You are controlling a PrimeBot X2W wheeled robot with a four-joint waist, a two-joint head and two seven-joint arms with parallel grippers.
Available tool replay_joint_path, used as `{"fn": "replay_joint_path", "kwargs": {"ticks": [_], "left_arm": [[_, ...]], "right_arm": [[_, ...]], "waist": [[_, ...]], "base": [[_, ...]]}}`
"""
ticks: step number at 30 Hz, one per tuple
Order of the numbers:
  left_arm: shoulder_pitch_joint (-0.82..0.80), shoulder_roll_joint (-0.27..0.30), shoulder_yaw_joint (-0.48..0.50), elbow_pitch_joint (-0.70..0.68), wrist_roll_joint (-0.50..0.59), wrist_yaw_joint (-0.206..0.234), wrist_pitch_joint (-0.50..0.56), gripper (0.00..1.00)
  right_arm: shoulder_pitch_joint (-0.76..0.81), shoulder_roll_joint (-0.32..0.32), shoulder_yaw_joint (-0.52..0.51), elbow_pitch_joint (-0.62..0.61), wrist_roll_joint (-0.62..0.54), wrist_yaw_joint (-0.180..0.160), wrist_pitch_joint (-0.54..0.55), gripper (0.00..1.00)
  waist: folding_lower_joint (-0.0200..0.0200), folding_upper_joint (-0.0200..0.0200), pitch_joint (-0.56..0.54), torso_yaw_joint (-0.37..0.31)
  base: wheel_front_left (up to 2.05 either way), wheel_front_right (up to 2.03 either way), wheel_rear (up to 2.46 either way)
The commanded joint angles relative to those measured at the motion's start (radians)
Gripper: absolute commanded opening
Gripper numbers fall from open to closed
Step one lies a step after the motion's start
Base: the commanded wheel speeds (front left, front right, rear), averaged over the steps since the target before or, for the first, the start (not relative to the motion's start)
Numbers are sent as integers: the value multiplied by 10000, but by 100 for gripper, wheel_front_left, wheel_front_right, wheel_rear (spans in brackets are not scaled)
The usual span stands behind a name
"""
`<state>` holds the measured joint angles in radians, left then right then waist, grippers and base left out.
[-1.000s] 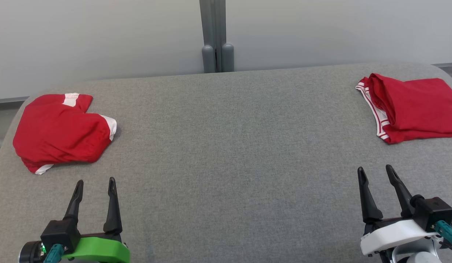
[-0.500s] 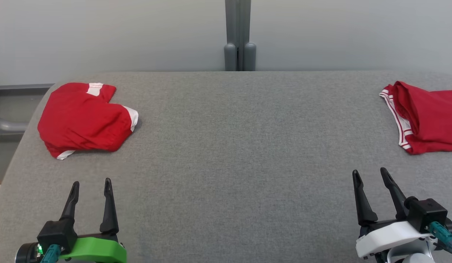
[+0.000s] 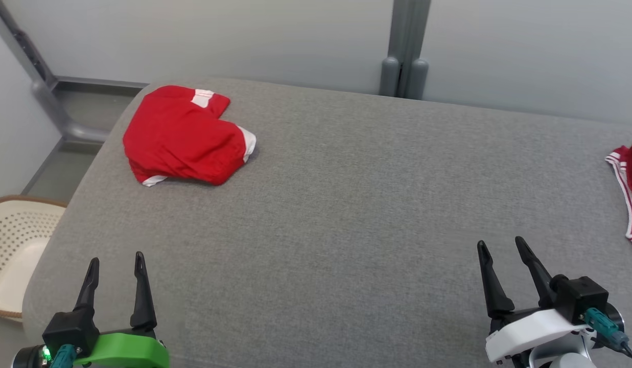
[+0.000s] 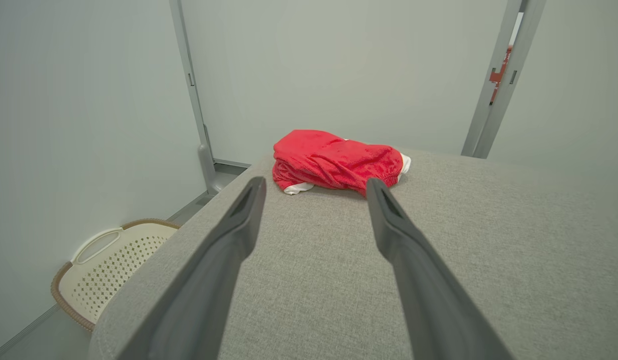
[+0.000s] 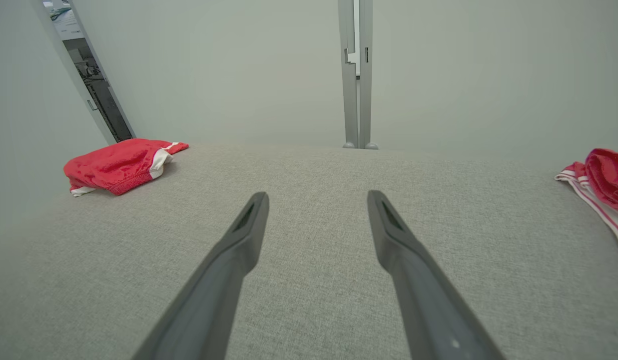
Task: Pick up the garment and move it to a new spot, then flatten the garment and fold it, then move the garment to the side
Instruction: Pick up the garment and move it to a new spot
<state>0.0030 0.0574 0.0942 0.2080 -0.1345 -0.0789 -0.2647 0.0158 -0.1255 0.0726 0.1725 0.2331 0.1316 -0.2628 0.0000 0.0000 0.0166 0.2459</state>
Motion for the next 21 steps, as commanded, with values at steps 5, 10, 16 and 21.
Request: {"fn": "replay_joint_path", "kwargs": {"ticks": [5, 10, 16, 21], "left_arm": [[140, 68, 130, -51, -90, 102, 10, 100], [257, 75, 283, -103, -169, 197, 10, 100], [319, 85, 374, -158, -182, 205, 10, 100], [380, 76, 460, -155, -204, 205, 10, 100]], "right_arm": [[-217, -16, 144, 52, 53, -19, -26, 100], [-304, -43, 288, 94, 82, -19, -26, 100], [-317, -66, 411, 135, 96, -19, -26, 100], [-363, -77, 505, 117, 62, -19, -26, 100]], "waist": [[0, 0, 202, 1125], [0, 0, 273, 1569], [0, 0, 333, 2029], [0, 0, 347, 2214]], "base": [[0, 0, 0], [0, 0, 0], [0, 0, 0], [0, 0, 0]]}}
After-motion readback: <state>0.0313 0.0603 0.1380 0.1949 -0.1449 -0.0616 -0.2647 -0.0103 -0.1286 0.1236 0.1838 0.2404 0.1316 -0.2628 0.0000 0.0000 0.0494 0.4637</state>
